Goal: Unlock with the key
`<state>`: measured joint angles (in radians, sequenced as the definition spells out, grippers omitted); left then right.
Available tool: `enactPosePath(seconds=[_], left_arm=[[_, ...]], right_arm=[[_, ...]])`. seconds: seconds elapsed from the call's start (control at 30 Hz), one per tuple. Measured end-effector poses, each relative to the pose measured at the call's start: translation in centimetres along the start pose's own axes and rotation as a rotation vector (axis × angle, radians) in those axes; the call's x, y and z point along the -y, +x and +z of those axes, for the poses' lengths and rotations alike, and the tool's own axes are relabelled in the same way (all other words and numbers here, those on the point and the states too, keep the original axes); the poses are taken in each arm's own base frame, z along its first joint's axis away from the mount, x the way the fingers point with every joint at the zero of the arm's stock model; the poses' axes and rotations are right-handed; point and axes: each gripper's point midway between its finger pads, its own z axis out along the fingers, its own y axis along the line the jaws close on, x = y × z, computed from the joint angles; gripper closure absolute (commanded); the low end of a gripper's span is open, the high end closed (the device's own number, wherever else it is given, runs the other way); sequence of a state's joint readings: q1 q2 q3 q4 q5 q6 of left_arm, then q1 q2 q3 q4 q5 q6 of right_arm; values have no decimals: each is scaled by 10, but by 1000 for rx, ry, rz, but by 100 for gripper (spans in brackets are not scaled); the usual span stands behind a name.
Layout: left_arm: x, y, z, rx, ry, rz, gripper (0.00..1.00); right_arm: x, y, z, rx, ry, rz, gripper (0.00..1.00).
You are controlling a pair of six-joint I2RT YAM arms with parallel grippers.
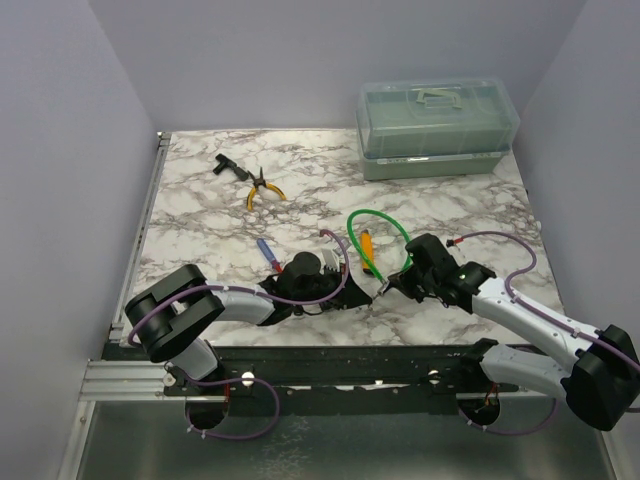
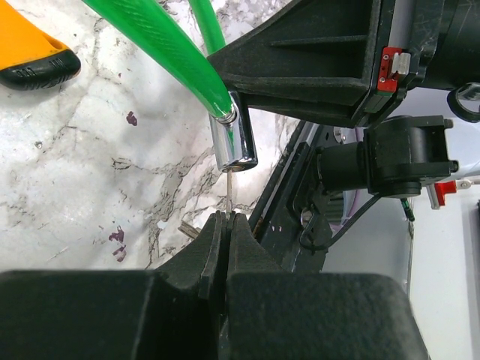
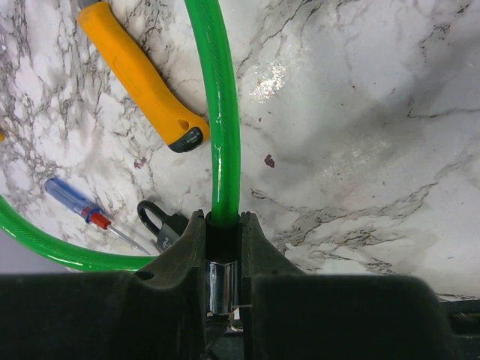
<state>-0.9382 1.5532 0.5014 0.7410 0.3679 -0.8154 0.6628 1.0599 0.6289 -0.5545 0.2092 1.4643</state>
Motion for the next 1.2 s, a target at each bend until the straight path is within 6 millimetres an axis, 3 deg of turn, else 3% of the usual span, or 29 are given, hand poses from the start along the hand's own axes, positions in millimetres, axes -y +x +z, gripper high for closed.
enactPosePath(seconds=[1.2], left_arm=[[-2,-2,4,16,-14,-84,100]], right_arm=[[-5,3,1,-10,-62,-40,100]])
